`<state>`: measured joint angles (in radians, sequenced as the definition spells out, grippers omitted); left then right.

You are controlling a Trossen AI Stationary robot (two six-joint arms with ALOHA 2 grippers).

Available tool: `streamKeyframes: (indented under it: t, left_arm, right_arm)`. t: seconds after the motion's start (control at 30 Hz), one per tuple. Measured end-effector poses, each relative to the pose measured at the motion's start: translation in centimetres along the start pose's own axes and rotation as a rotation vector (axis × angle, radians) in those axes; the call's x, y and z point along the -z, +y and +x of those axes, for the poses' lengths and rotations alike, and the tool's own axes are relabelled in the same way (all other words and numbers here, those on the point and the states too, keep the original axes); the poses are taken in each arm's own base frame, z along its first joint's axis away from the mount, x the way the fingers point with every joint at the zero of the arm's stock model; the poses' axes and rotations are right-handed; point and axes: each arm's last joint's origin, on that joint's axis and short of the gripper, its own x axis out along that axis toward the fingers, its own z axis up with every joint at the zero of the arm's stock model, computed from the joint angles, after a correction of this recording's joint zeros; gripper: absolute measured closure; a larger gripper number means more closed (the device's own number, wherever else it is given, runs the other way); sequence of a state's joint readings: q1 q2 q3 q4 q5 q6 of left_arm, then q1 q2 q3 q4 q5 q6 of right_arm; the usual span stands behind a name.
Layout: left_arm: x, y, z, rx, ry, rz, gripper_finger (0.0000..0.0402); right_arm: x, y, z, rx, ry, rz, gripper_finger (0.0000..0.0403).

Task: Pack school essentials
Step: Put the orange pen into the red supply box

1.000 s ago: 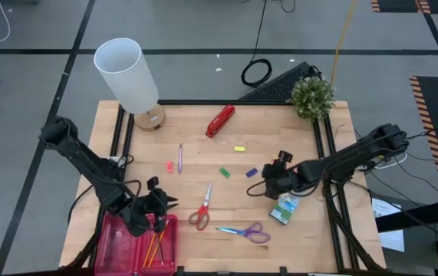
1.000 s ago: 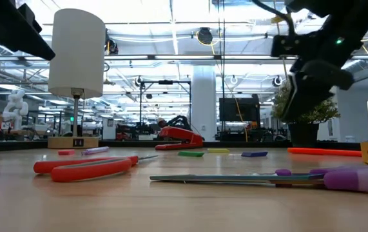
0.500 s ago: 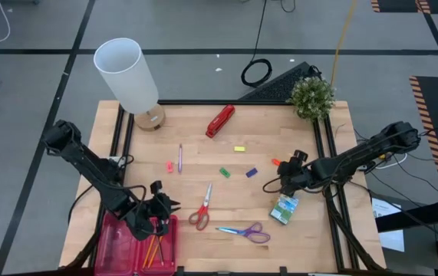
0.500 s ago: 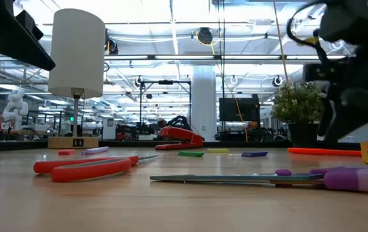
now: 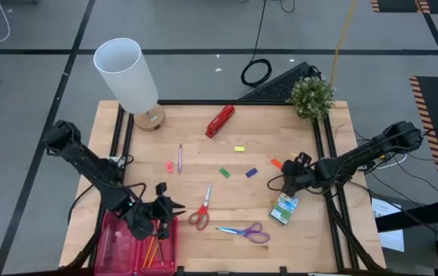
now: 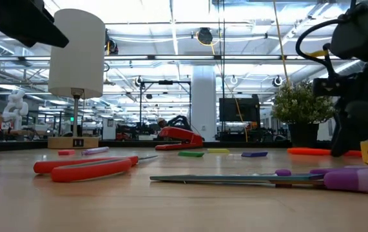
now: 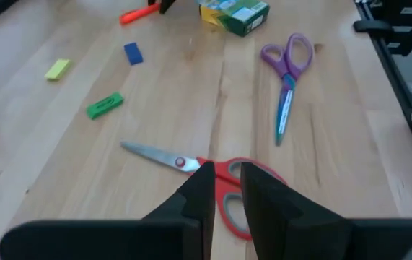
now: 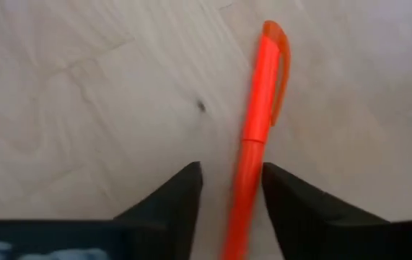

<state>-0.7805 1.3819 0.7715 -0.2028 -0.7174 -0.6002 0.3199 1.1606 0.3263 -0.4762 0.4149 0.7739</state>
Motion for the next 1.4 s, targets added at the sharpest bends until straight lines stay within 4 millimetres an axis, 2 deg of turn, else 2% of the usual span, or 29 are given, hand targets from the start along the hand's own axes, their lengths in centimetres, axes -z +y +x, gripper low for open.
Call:
streamKeyframes:
  t: [0.2,0.3,0.53,0.77,1.17,1.4]
  left_arm:
    - [-0.2,0.2,0.2,-0.007,-0.006,0.005,0.0330]
    - [-0.3,0.2,0.3,-0.008,-0.007,0.002,0.0330]
    - [-0.3,0.2,0.3,-0.008,-0.007,0.011,0.0330]
    - [-0.3,0.2,0.3,-0.007,-0.007,0.014,0.0330]
    - [-0.3,0.2,0.3,-0.008,-0.007,0.021,0.0330]
    - [-0.6,0.7,0.6,-0.031,-0.016,0.007,0.0330]
  right_arm:
    - [0.6,-0.1,0.5,-0.031,0.005,0.032,0.0361]
    - [0.5,-0.1,0.5,-0.040,-0.004,0.023,0.0386]
    - [-0.1,0.2,-0.1,-0.114,-0.089,0.035,0.0366]
    - [-0.7,0.2,-1.2,-0.208,-0.185,0.030,0.0384]
    - [-1.1,0.2,-1.6,-0.231,-0.240,0.046,0.0382]
    - [-2.3,0.9,-2.2,-0.303,-0.362,0.018,0.0381]
